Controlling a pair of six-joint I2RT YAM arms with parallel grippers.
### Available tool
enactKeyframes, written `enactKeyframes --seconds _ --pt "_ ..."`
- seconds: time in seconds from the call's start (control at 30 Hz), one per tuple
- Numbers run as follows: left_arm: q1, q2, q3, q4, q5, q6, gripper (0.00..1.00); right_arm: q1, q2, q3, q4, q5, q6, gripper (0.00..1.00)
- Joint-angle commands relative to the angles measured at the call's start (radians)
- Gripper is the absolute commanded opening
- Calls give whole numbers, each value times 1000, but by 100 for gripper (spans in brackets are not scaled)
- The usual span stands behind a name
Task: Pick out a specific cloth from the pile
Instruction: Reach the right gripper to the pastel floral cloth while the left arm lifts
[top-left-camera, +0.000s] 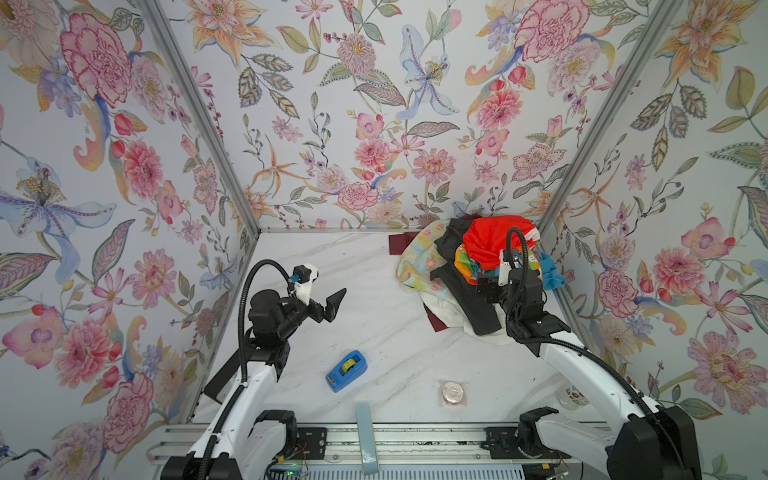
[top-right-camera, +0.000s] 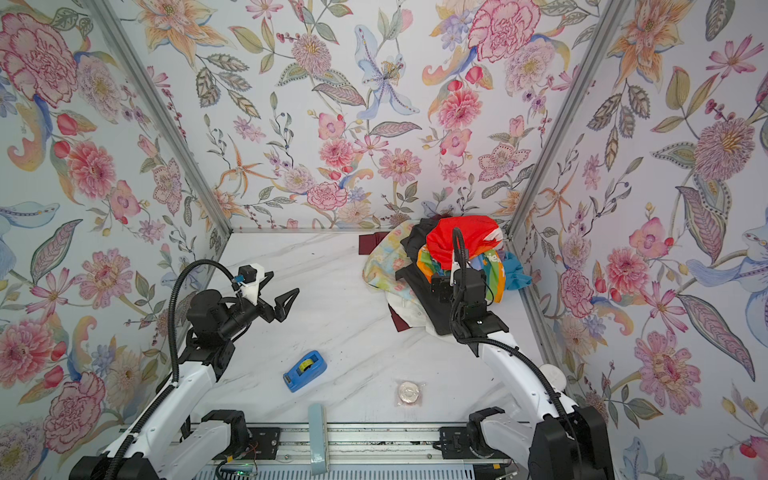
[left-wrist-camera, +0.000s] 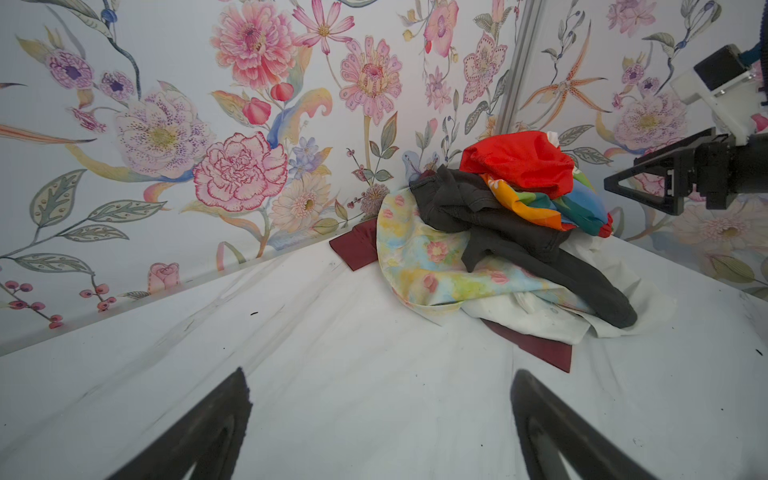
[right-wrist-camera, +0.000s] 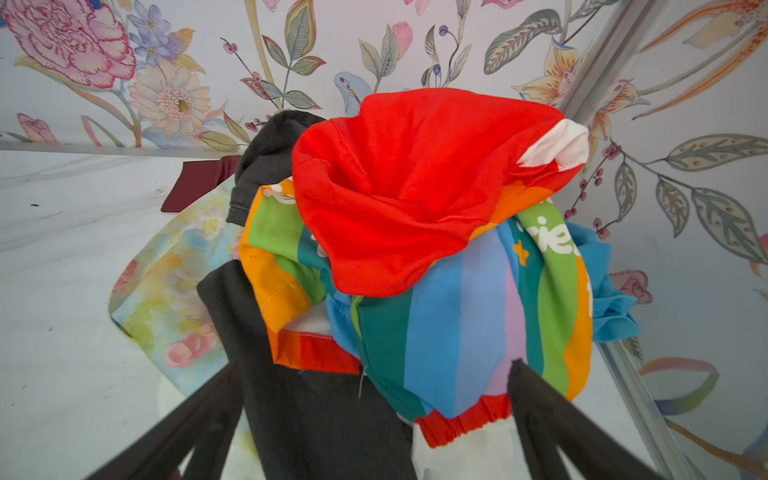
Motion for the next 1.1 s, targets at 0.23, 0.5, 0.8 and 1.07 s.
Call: enactKeyframes --seconds 0.23,0.5,0.8,1.07 --pt "-18 46 68 -65 170 0 99 174 244 334 -348 9 49 96" --pt "-33 110 112 -129 182 48 99 236 524 593 -455 -45 38 93" --pt "-80 199 178 -205 168 94 99 241 820 901 -627 24 55 86" --pt "-98 225 192 -220 169 116 99 246 967 1051 -660 -67 38 85"
